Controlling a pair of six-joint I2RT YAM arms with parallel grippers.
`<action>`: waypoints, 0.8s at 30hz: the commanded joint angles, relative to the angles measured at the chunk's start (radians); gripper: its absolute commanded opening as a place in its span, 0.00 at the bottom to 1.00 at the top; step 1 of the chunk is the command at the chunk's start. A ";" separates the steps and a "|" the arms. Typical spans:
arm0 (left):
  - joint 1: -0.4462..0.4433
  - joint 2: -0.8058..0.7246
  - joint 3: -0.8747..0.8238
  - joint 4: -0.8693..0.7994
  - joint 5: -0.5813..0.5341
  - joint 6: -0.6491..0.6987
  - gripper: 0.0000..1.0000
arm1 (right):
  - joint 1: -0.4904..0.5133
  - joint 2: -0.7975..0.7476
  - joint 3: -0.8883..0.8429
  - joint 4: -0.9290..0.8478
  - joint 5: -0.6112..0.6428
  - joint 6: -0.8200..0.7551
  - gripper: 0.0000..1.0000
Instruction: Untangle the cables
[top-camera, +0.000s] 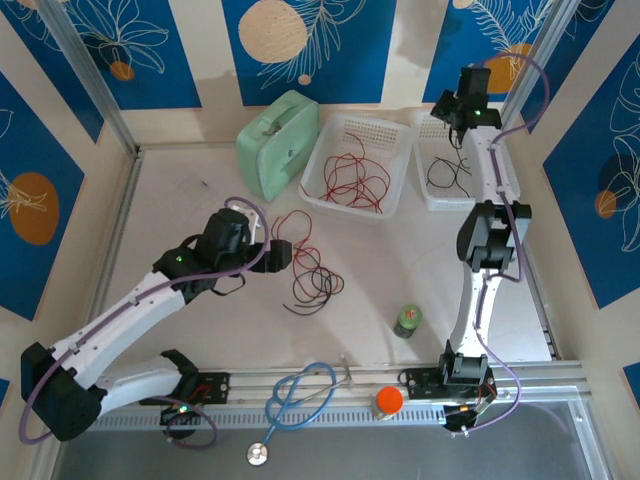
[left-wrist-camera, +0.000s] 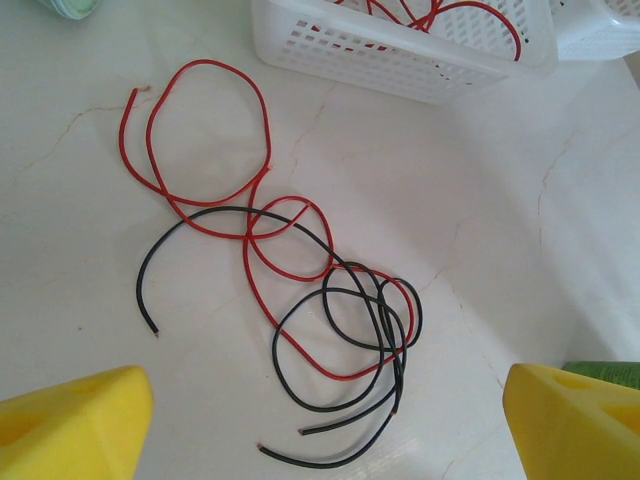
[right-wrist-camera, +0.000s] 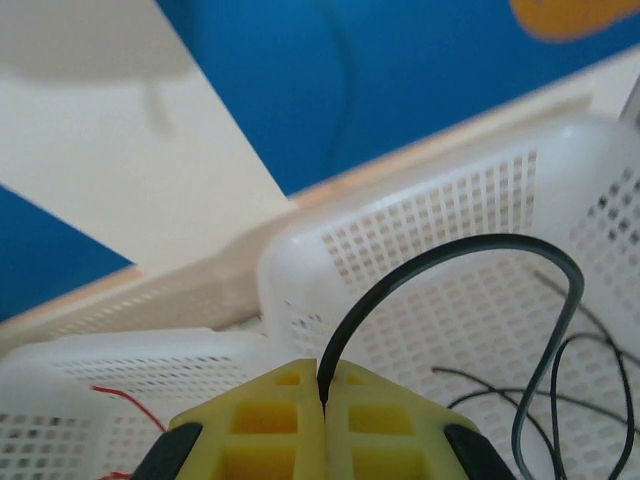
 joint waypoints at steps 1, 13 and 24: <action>0.005 -0.013 0.000 -0.026 0.006 -0.024 0.90 | -0.013 0.092 0.074 -0.169 0.016 0.078 0.00; 0.005 0.026 0.034 -0.056 0.005 -0.021 0.91 | -0.062 0.156 -0.060 -0.209 -0.033 0.175 0.20; 0.004 0.161 0.031 -0.089 0.022 -0.073 0.90 | -0.035 -0.026 -0.206 -0.197 -0.011 0.105 0.55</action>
